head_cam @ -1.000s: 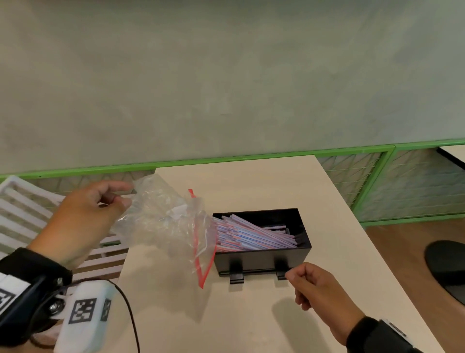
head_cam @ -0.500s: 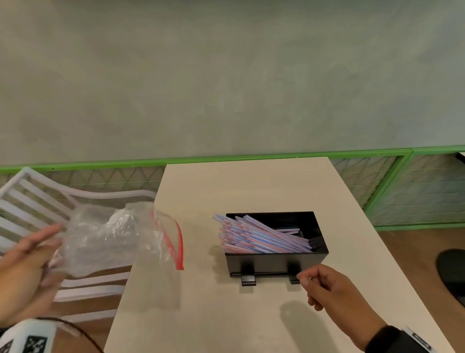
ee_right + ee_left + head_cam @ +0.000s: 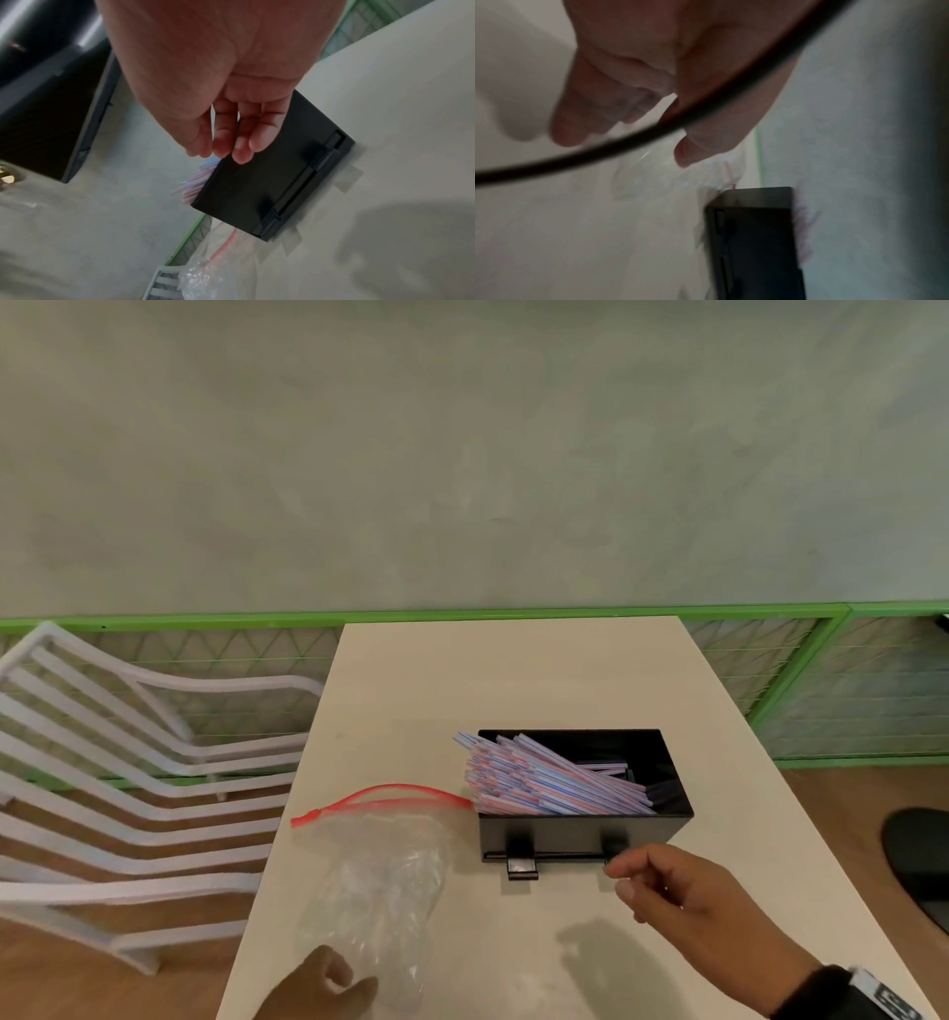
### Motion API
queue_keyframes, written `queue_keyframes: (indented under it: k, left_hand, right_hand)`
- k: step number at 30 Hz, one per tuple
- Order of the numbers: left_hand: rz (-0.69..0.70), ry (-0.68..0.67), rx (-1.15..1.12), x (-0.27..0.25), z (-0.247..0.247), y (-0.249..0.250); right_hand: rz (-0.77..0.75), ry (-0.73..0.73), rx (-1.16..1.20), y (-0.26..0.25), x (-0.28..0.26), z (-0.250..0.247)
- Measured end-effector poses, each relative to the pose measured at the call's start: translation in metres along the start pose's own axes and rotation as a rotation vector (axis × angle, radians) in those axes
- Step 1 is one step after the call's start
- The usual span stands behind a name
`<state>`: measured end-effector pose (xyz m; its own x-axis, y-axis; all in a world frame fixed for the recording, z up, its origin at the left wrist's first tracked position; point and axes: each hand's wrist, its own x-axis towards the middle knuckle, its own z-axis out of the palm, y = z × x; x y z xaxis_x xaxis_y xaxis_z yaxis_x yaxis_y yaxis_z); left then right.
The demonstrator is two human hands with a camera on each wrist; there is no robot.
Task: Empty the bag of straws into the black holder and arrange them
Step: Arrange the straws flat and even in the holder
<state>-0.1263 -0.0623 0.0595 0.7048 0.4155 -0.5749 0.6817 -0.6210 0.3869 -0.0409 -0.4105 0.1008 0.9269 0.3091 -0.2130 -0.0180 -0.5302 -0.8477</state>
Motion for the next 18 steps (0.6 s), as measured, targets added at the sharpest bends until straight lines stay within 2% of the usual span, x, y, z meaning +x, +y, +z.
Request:
queue_keyframes:
  k: [4, 7, 9, 12, 16, 18]
  left_hand:
    - [0.138, -0.009, 0.076, 0.000, -0.043, 0.016]
    - [0.380, 0.205, -0.178, -0.004, -0.057, 0.056]
    - [0.487, 0.321, -0.359, 0.003, -0.056, 0.098]
    - [0.526, 0.353, -0.530, 0.032, -0.037, 0.155]
    - [0.512, 0.325, -0.472, 0.054, -0.010, 0.198]
    - [0.511, 0.302, -0.434, 0.058, 0.000, 0.206]
  right_hand:
    - [-0.194, 0.071, -0.179, -0.025, 0.009, -0.029]
    - [-0.290, 0.116, -0.342, -0.029, 0.040, -0.057]
    - [-0.260, 0.020, -0.492, -0.030, 0.071, -0.073]
    - [-0.191, -0.168, -0.696, -0.031, 0.119, -0.080]
    - [-0.106, -0.443, -0.783, -0.030, 0.157, -0.067]
    - [-0.097, -0.519, -0.784, -0.026, 0.164, -0.061]
